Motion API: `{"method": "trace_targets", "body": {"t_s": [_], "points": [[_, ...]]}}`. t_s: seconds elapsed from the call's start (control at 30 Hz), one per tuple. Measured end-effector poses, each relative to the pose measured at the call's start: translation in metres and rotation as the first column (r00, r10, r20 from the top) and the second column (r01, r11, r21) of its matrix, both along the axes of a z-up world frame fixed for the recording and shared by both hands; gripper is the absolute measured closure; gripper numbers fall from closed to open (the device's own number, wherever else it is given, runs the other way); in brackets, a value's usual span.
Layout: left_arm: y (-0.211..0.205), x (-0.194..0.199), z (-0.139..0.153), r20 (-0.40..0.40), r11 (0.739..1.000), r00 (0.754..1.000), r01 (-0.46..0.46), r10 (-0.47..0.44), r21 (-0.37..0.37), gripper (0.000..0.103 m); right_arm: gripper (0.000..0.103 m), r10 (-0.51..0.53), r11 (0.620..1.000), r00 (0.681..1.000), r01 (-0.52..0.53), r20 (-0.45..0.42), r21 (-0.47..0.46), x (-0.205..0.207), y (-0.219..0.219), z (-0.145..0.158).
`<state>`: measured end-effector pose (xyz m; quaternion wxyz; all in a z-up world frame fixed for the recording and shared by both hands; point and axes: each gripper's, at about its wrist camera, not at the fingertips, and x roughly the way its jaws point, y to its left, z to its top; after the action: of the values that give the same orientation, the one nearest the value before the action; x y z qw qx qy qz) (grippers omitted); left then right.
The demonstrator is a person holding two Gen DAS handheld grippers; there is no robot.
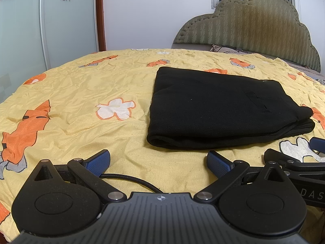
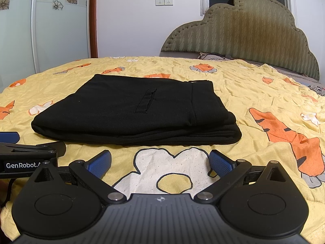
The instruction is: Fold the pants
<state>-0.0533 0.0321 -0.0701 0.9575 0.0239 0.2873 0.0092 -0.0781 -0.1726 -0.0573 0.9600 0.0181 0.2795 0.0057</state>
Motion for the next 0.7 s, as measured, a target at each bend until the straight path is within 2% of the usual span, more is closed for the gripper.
{"method": "trace_targets", "body": {"t_s": [0.7], "points": [[-0.0001,-0.0002,0.0001,0.0,1.0,1.0,0.0,0.0,0.001,0.0,0.0,0.0,1.0,1.0,0.0,0.002,0.0,-0.0002,0.0008,0.0009]]}}
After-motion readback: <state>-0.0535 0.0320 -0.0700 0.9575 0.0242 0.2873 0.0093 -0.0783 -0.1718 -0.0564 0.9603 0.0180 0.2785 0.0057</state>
